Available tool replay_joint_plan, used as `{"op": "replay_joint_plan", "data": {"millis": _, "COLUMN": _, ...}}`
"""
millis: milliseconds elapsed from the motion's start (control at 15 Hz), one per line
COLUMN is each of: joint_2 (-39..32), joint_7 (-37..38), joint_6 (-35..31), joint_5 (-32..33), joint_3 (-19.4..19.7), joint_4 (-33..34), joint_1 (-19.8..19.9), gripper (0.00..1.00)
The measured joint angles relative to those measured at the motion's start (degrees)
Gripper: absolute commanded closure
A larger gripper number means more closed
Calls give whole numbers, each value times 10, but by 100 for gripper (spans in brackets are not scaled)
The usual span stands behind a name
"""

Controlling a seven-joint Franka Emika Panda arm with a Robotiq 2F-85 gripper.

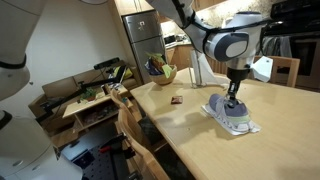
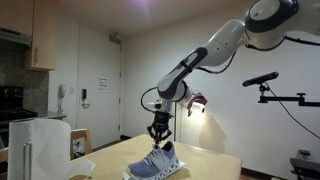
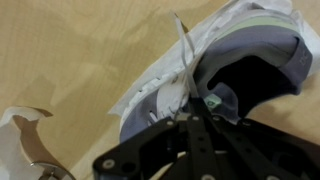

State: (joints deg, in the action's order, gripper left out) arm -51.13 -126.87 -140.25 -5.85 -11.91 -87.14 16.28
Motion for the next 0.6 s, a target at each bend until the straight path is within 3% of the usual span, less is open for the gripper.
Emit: {"op": "replay_joint_plan", "data": {"millis": 600, "joint_2": -5, "joint_7": 13, "joint_6": -1, "joint_5": 31, "joint_3": 33, "joint_4": 16, "joint_1": -47, "gripper": 100}}
